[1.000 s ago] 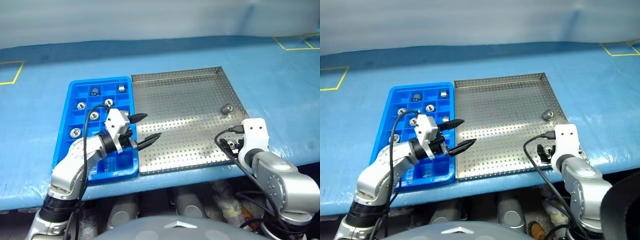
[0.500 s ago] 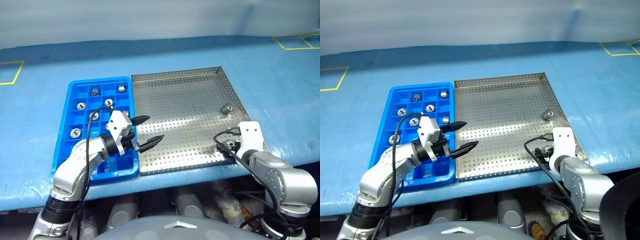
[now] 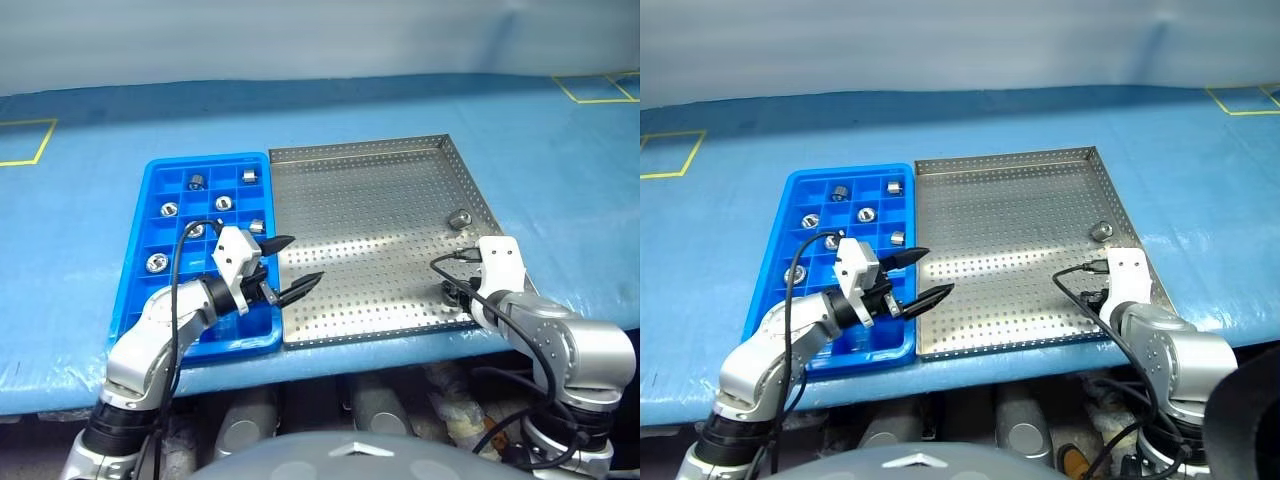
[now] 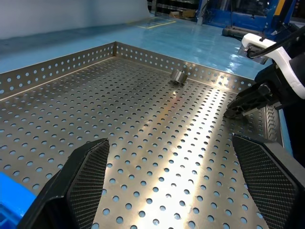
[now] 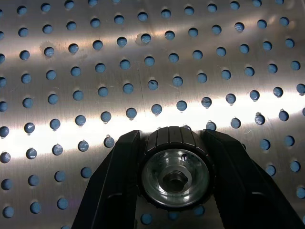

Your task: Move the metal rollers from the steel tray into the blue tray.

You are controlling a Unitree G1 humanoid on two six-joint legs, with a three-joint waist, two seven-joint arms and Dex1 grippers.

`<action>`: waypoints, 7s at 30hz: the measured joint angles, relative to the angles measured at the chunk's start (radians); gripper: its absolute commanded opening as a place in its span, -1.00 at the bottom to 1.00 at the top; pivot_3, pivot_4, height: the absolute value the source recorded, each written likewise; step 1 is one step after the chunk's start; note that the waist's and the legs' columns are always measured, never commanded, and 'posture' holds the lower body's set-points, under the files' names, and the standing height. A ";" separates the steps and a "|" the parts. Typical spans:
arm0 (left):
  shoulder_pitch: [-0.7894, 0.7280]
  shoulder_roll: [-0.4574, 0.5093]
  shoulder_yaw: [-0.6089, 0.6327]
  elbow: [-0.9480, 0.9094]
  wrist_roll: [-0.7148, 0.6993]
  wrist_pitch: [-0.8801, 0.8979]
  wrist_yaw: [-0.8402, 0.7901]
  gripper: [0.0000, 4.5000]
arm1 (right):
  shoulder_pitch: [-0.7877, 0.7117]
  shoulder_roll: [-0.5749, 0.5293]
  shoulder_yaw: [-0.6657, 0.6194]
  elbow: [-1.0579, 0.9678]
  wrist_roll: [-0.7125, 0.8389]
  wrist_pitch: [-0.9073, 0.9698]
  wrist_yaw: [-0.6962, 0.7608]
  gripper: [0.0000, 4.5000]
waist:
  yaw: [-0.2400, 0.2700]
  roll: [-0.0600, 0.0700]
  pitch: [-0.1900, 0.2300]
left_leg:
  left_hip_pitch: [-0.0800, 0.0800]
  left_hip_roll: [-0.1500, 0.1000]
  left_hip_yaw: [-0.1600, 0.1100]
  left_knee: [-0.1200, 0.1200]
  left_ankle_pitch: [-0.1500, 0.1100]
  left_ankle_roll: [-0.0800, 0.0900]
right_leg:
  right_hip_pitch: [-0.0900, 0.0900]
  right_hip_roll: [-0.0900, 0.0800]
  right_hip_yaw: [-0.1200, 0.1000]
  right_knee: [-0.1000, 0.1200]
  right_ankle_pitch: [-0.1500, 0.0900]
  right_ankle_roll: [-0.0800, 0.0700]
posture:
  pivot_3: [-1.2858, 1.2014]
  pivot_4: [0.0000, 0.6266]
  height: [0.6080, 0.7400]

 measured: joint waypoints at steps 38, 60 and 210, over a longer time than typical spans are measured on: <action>0.490 -0.027 0.530 -0.199 -0.121 -0.231 0.086 1.00 | -0.341 0.288 0.851 0.363 -0.070 -0.596 0.178 -0.22 | 0.135 -0.002 0.001 | -0.001 0.001 -0.015 -0.006 0.001 -0.008 | -0.001 0.000 -0.014 0.001 -0.006 -0.009 | 0.22 -0.52 1.00; 0.297 0.042 0.423 -0.137 -0.124 -0.184 0.051 1.00 | -0.288 0.317 0.626 0.215 -0.125 -0.457 -0.016 0.99 | 0.120 -0.002 0.000 | -0.001 0.000 -0.018 -0.005 0.002 -0.010 | 0.000 -0.001 -0.017 0.001 -0.007 -0.009 | 0.10 -0.52 1.00; 0.270 0.059 0.377 -0.089 -0.115 -0.211 0.026 1.00 | -0.020 0.039 0.509 0.183 -0.013 -1.056 0.376 0.86 | 0.100 -0.003 0.000 | -0.001 0.002 -0.018 -0.010 0.002 -0.012 | -0.001 -0.003 -0.017 0.000 -0.007 -0.010 | 0.09 -0.52 1.00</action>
